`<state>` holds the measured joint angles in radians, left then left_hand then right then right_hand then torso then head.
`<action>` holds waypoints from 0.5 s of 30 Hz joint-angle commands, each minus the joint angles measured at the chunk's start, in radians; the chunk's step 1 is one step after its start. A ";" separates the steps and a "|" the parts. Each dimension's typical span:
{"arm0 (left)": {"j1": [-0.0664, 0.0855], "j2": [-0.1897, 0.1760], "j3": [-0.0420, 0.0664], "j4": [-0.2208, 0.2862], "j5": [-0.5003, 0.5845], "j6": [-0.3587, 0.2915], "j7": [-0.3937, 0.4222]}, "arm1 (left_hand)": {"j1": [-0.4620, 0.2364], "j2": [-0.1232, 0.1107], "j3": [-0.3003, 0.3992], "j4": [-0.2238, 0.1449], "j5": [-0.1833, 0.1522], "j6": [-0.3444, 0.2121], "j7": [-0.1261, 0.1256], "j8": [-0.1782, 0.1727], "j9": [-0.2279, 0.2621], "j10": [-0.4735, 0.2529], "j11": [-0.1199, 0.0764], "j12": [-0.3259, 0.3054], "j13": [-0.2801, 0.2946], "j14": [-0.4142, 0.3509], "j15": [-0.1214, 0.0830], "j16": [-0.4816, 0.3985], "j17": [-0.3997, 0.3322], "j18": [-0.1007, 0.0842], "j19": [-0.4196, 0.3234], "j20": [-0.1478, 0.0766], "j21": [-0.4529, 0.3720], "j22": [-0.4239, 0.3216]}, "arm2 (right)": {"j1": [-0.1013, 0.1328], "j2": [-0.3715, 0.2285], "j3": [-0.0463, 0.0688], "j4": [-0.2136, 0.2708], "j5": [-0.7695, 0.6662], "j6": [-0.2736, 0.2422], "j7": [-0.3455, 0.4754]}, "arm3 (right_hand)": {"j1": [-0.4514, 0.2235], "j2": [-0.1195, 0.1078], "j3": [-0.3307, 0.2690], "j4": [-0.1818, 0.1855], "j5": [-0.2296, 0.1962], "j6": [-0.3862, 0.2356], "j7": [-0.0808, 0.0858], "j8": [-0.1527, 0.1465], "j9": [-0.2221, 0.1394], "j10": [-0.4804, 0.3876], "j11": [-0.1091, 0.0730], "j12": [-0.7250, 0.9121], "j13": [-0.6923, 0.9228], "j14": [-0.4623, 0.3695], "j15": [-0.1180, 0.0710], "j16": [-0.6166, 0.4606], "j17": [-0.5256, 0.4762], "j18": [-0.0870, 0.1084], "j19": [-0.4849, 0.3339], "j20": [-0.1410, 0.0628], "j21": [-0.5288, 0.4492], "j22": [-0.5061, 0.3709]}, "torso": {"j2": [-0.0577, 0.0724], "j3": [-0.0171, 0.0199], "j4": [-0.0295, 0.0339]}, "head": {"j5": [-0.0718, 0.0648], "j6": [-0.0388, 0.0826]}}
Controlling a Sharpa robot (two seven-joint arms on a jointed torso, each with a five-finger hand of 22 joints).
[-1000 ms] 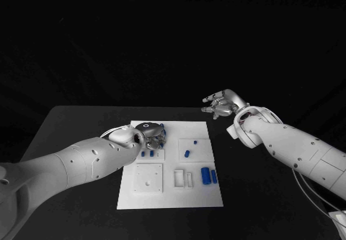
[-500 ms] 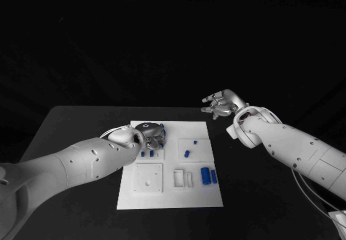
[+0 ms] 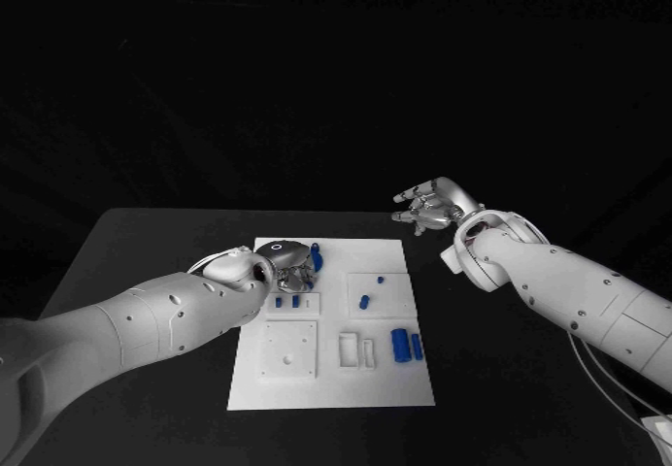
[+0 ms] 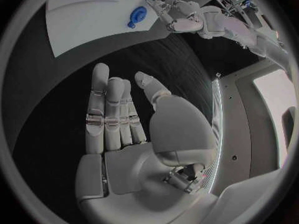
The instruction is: Assemble the parts on the task board
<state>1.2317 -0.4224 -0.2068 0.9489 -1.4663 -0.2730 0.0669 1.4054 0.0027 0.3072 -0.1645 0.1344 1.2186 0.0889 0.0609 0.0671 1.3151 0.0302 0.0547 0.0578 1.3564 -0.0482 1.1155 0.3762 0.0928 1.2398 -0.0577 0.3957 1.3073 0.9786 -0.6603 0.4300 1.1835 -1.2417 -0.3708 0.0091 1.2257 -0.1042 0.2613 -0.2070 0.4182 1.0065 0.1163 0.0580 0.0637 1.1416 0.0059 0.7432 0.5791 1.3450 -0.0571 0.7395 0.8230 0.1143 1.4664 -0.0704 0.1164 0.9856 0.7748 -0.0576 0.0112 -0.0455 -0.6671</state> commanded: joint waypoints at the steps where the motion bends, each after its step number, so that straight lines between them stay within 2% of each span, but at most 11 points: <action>1: 0.000 -0.012 0.022 0.021 0.028 -0.025 -0.002 | -0.005 0.009 0.006 -0.001 0.004 0.004 0.002 0.002 -0.001 0.008 0.003 0.003 0.001 0.008 0.000 0.003 0.001 0.009 -0.003 -0.007 0.004 0.022 | 0.000 0.000 0.000 0.000 -0.002 0.010 0.009 | -0.008 -0.005 0.005 0.001 0.006 0.000 0.003 0.004 0.000 -0.003 -0.001 0.005 0.000 -0.004 0.000 0.002 -0.001 -0.008 0.030 -0.005 0.004 -0.001 | 0.000 -0.0005 0.0011 | 0.001 0.002; 5: 0.001 -0.041 0.059 0.057 0.065 -0.028 -0.008 | -0.007 0.008 0.009 -0.002 0.005 0.003 0.002 0.002 -0.002 0.005 0.003 0.003 0.001 0.007 -0.001 0.000 0.000 0.008 -0.005 -0.008 0.006 0.021 | 0.000 -0.002 0.000 0.000 -0.002 0.010 0.009 | -0.008 -0.005 0.005 0.001 0.006 0.000 0.003 0.004 0.000 -0.003 -0.001 0.005 0.000 -0.004 0.000 0.002 -0.001 -0.008 0.030 -0.005 0.004 -0.001 | -0.001 -0.0003 0.0018 | 0.004 0.003; 9: 0.009 -0.081 0.087 0.104 0.119 -0.013 -0.021 | -0.010 0.008 0.011 0.000 0.006 0.002 0.002 0.002 -0.002 0.005 0.003 0.003 0.001 0.007 -0.002 -0.002 0.000 0.007 -0.006 -0.009 0.008 0.021 | 0.000 -0.005 0.000 0.001 -0.002 0.010 0.009 | -0.008 -0.005 0.005 0.001 0.006 0.000 0.003 0.004 0.000 -0.003 -0.001 0.005 0.000 -0.004 0.000 0.002 -0.001 -0.008 0.030 -0.005 0.004 -0.001 | -0.001 0.0002 0.0030 | 0.005 0.004; 12: 0.019 -0.113 0.099 0.139 0.160 0.014 -0.032 | -0.013 0.007 0.010 0.001 0.008 0.002 0.002 0.002 -0.002 0.003 0.004 0.003 0.001 0.006 -0.002 -0.005 0.000 0.005 -0.007 -0.010 0.007 0.020 | 0.000 -0.007 0.000 0.001 -0.002 0.010 0.008 | -0.008 -0.005 0.005 0.001 0.006 0.000 0.003 0.004 0.000 -0.003 -0.001 0.005 0.000 -0.004 0.000 0.002 -0.001 -0.008 0.030 -0.005 0.004 -0.001 | -0.002 -0.0003 0.0030 | 0.005 0.004; 15: 0.029 -0.141 0.105 0.164 0.181 0.037 -0.044 | -0.014 0.007 0.010 0.002 0.004 0.001 0.002 0.002 -0.001 0.003 0.003 0.003 0.001 0.006 -0.002 -0.006 0.000 0.004 -0.008 -0.010 0.007 0.020 | 0.000 -0.009 0.000 0.000 -0.002 0.011 0.008 | -0.008 -0.005 0.005 0.001 0.006 0.000 0.003 0.004 0.000 -0.003 -0.001 0.005 0.000 -0.004 0.000 0.002 -0.001 -0.008 0.030 -0.005 0.004 -0.001 | -0.001 -0.0009 0.0044 | 0.007 0.004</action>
<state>1.2573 -0.5580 -0.1027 1.1019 -1.3544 -0.2732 0.0458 1.3986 0.0093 0.3123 -0.1654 0.1395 1.2198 0.0890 0.0605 0.0638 1.3174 0.0323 0.0537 0.0598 1.3564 -0.0482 1.1154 0.3760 0.0852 1.2341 -0.0633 0.4004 1.3074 0.9785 -0.6686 0.4300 1.1833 -1.2417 -0.3708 0.0091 1.2257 -0.1042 0.2612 -0.2070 0.4182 1.0066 0.1163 0.0580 0.0637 1.1416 0.0059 0.7431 0.5792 1.3451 -0.0570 0.7395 0.8231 0.1143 1.4664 -0.0704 0.1164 0.9856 0.7735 -0.0578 0.0144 -0.0399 -0.6627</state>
